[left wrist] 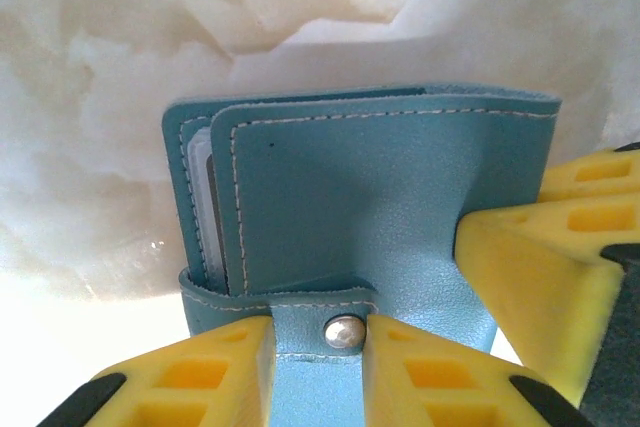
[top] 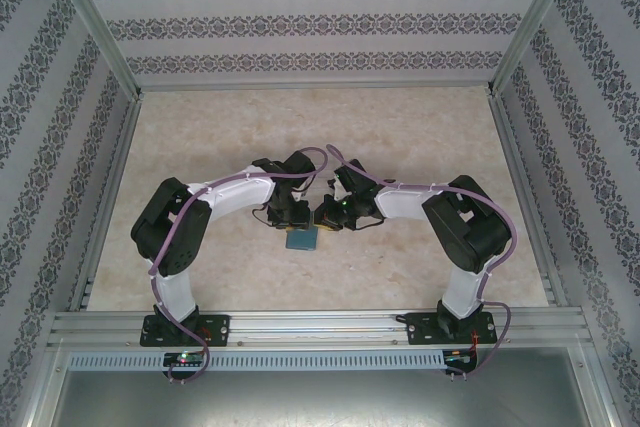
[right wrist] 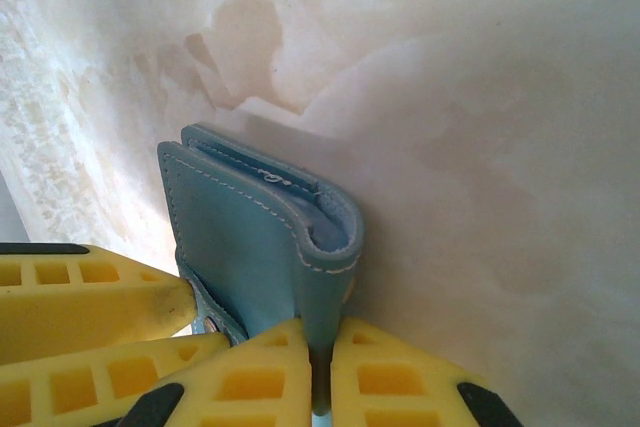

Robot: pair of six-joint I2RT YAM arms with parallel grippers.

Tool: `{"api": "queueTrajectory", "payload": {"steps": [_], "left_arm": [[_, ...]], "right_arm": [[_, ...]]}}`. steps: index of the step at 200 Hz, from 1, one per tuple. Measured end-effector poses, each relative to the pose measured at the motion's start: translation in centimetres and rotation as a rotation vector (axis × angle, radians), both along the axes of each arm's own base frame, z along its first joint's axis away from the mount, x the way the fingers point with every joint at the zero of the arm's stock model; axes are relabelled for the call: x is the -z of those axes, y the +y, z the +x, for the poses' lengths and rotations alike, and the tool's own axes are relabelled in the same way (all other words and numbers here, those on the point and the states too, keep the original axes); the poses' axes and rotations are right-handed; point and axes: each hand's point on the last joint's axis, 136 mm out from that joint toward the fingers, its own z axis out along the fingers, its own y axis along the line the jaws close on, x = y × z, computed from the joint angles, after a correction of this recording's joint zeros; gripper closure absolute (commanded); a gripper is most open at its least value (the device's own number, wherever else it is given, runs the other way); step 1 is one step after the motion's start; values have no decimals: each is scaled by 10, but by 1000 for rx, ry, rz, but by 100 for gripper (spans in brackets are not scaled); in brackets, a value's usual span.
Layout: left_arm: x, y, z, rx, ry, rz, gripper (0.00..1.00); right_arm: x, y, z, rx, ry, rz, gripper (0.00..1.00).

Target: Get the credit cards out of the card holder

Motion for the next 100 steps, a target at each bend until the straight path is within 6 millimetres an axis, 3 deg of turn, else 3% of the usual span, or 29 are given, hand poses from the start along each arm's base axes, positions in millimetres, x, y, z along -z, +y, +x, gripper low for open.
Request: {"api": "queueTrajectory", "payload": {"steps": [100], "left_arm": [[-2,-4,0,16,-6,-11,91]], "right_arm": [[1,0,-1,0,-3,-6,91]]}}
